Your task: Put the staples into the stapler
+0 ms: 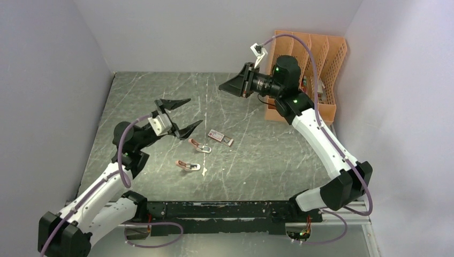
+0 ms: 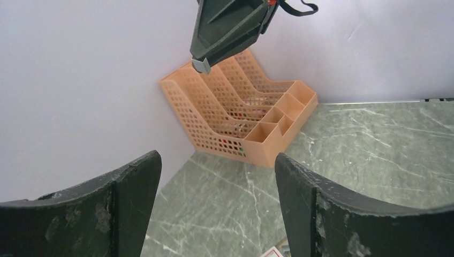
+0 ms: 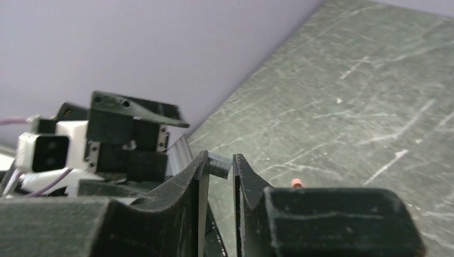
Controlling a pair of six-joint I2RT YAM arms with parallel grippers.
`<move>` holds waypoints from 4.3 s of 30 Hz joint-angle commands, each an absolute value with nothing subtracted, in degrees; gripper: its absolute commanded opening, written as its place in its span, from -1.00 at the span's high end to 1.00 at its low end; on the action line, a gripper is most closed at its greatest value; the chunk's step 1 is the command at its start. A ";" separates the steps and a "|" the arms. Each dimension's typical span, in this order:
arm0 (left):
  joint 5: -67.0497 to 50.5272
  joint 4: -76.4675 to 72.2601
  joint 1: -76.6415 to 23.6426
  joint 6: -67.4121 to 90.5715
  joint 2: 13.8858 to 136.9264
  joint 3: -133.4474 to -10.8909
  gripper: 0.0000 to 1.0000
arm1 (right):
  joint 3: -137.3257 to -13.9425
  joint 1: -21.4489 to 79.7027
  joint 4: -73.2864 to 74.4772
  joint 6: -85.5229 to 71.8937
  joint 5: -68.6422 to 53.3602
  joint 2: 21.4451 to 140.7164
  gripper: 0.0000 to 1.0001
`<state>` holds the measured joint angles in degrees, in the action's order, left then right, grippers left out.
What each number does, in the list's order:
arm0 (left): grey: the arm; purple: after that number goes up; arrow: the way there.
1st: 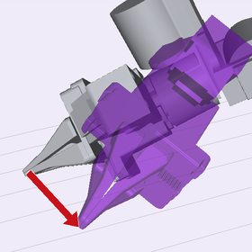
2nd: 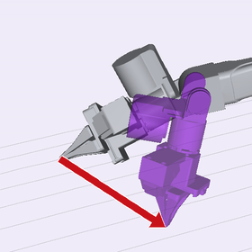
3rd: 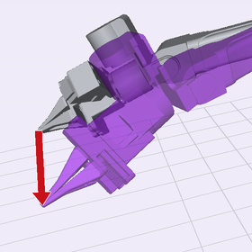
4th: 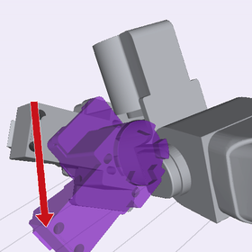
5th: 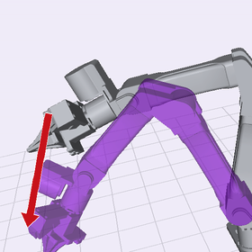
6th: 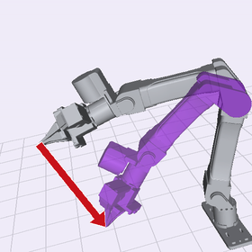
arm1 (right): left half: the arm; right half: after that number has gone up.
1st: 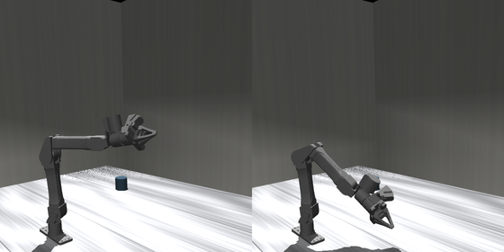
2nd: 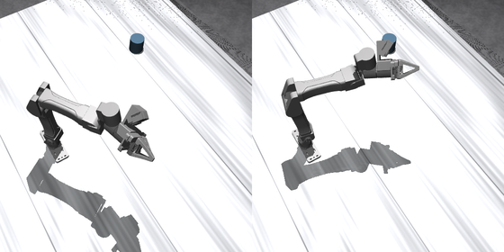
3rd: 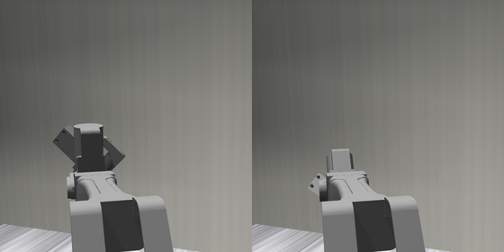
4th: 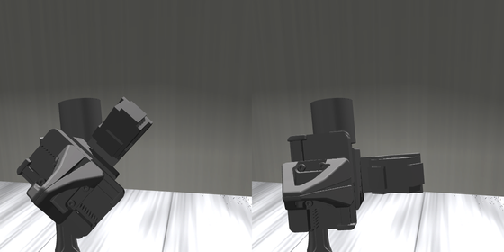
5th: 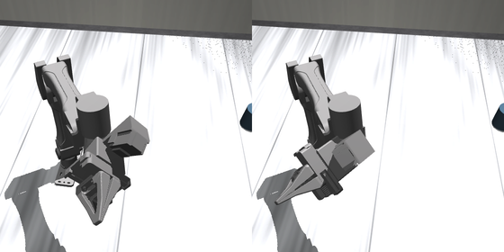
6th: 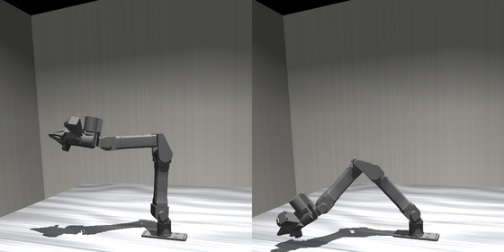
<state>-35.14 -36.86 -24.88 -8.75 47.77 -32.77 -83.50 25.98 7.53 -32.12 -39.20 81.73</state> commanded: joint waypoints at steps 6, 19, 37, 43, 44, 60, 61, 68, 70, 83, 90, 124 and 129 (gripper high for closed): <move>-45.04 -48.25 -24.69 -8.21 55.11 -39.89 -0.45 | -79.54 25.75 -4.24 -38.56 -52.09 79.19 0.53; -49.32 -50.47 -27.86 -11.20 61.08 -44.32 -0.51 | -77.52 25.71 -5.14 -39.35 -54.55 78.49 0.53; -50.99 -57.33 -29.94 -8.66 67.75 -48.01 -0.34 | -76.70 25.84 -7.67 -41.15 -57.95 77.90 0.54; -51.69 -57.49 -30.61 -8.60 69.13 -49.20 -0.26 | -76.49 25.80 -8.20 -41.48 -58.09 77.85 0.54; -51.42 -57.48 -30.73 -8.55 69.31 -49.25 -0.25 | -76.47 25.83 -8.32 -41.67 -58.17 77.87 0.54; -50.92 -60.43 -31.63 -6.96 71.24 -49.71 -0.02 | -75.89 25.84 -8.17 -41.58 -58.49 77.88 0.55; -51.04 -60.50 -31.62 -6.95 71.27 -49.67 -0.01 | -75.86 25.84 -8.22 -41.65 -58.45 77.87 0.54; -51.60 -60.86 -31.64 -6.47 71.63 -49.67 0.14 | -75.35 25.84 -8.70 -42.06 -58.30 77.62 0.55; -51.77 -60.99 -31.57 -6.25 71.72 -49.66 0.19 | -75.24 25.84 -8.78 -42.06 -58.27 77.56 0.54; -52.52 -60.82 -31.67 -6.42 71.39 -49.27 0.49 | -74.98 25.84 -9.21 -42.44 -58.05 77.25 0.55; -52.60 -60.59 -31.66 -6.67 71.20 -48.99 0.58 | -74.53 25.84 -10.22 -43.04 -57.80 77.08 0.50; -53.53 -52.12 -31.73 -11.21 68.98 -48.16 0.86 | -71.63 25.75 -5.30 -35.21 -38.25 70.32 -0.99; -54.26 -39.68 -32.50 -17.49 68.18 -49.14 0.86 | -71.37 25.66 0.10 -30.62 -29.38 67.96 -0.99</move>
